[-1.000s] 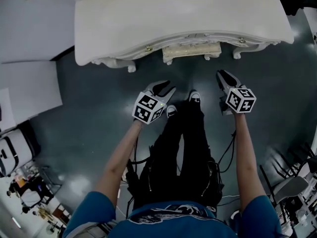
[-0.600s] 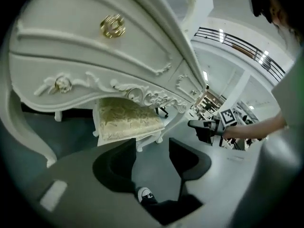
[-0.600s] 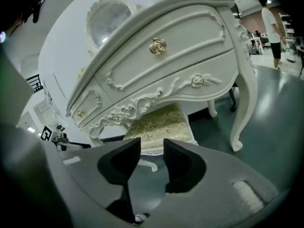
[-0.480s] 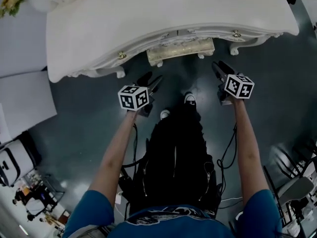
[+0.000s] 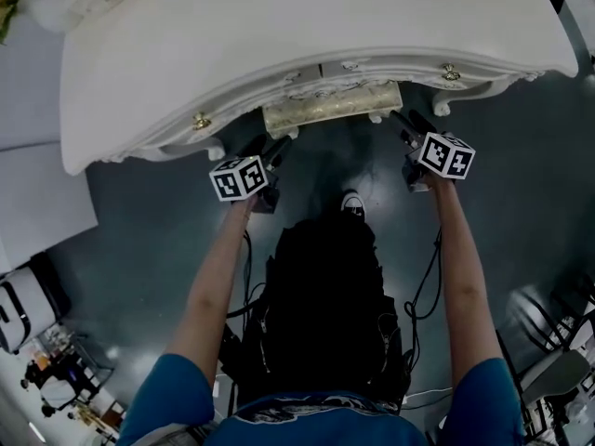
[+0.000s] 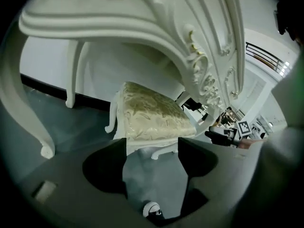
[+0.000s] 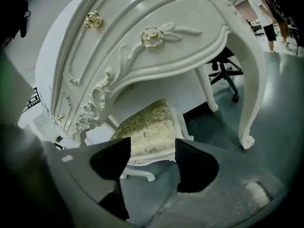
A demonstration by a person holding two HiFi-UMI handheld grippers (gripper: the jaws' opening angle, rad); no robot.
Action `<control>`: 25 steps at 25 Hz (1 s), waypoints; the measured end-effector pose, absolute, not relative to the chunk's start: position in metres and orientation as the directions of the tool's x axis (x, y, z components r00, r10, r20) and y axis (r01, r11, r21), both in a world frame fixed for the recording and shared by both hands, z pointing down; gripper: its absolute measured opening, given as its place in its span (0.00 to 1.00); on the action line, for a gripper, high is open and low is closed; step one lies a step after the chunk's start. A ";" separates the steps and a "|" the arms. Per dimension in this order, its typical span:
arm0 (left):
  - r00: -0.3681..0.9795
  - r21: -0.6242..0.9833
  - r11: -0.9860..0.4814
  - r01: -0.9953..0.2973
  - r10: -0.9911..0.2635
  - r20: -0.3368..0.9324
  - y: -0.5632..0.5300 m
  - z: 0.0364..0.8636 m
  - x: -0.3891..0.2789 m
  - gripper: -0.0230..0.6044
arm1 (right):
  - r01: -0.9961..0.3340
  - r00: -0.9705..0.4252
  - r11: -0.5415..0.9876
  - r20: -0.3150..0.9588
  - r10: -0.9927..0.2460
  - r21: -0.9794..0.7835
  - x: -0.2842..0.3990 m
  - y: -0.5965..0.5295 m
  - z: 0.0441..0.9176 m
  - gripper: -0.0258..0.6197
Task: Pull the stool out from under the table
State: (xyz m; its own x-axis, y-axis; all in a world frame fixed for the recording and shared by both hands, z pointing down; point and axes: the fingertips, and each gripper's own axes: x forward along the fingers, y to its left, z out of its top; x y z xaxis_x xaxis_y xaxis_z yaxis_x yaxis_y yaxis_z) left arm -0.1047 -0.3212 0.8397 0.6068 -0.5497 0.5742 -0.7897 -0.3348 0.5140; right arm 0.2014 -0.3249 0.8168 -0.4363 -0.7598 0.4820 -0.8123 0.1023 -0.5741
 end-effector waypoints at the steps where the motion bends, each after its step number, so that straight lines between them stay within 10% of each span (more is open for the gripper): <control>1: 0.603 0.527 -0.316 -0.789 -0.564 0.565 -0.327 0.844 -0.107 0.58 | -0.811 -0.435 0.101 0.479 -0.762 -0.577 0.202 -0.331 0.821 0.50; 9: 0.635 0.646 -0.230 -0.728 -0.581 0.509 -0.357 0.868 -0.105 0.70 | -0.778 -0.435 0.042 0.489 -0.756 -0.626 0.211 -0.369 0.857 0.63; 19: 0.673 0.692 -0.218 -0.689 -0.547 0.498 -0.379 0.885 -0.093 0.76 | -0.684 -0.491 0.022 0.438 -0.753 -0.729 0.199 -0.388 0.870 0.57; 25: 0.664 0.651 -0.251 -0.717 -0.530 0.527 -0.371 0.881 -0.094 0.66 | -0.697 -0.482 -0.022 0.491 -0.726 -0.717 0.201 -0.375 0.874 0.56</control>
State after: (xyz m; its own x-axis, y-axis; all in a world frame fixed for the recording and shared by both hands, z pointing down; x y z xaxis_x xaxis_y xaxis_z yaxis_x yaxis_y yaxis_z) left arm -0.0942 -0.3712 0.8807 0.6641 -0.5305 0.5268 -0.7166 -0.2510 0.6507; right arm 0.2007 -0.3748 0.8737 -0.4818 -0.7255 0.4914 -0.6971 -0.0224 -0.7167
